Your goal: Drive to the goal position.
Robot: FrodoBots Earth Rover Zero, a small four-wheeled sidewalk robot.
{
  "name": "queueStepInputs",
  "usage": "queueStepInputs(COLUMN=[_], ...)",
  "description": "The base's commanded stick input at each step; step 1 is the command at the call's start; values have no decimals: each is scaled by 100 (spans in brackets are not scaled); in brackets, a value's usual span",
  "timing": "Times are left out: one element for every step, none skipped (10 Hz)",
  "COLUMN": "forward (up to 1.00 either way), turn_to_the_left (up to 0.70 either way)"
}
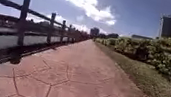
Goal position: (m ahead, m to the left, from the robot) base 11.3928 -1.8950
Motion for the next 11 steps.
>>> queueStepInputs(forward=[85,85,85,85,85,85,85,85,85,85,85], turn_to_the_left=[0,0,0,0,0,0,0,0,0,0,0])
